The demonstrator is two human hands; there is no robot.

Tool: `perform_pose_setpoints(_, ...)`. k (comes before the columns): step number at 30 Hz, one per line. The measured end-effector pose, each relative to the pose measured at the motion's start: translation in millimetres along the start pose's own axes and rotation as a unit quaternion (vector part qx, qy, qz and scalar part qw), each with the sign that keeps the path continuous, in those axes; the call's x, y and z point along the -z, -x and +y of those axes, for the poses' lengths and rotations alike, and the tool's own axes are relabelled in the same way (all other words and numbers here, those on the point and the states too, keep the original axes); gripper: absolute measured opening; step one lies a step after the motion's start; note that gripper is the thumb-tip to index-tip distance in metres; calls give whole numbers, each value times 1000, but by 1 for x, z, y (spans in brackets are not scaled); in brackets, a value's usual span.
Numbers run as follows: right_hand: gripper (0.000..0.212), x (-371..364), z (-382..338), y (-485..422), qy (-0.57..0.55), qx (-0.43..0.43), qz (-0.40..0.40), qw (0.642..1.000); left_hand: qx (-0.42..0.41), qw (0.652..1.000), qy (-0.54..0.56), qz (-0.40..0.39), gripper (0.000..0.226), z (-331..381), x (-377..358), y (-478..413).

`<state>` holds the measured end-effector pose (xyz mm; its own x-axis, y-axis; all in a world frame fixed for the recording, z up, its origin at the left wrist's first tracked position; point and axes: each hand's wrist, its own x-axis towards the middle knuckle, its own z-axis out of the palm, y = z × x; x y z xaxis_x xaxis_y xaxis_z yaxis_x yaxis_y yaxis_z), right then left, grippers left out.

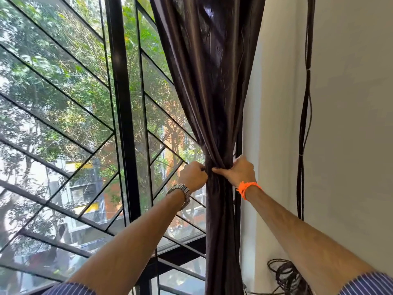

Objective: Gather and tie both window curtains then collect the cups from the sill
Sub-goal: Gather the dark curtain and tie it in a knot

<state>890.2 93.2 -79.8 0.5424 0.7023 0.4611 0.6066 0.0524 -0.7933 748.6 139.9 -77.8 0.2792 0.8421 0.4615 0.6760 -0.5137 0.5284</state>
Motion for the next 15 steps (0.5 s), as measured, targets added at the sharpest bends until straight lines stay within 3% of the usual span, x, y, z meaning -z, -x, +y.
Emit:
perform_pose_setpoints(3,67,-3,-5,4,20,22,61,998,-29,998,-30,42,22,2,1,10)
perform_pose_setpoints(8,56,-9,-4,16,11,75,95,993,-99,973,-29,205,13,-5,-1,30)
perform_pose_setpoints(11,41,-10,-3,27,10,105,123,987,-153,961,31,227,12,-13,-8,37)
perform_pose_setpoints(15,14,-4,-3,33,141,225,105,958,-286,927,22,241,10,-19,-19,48)
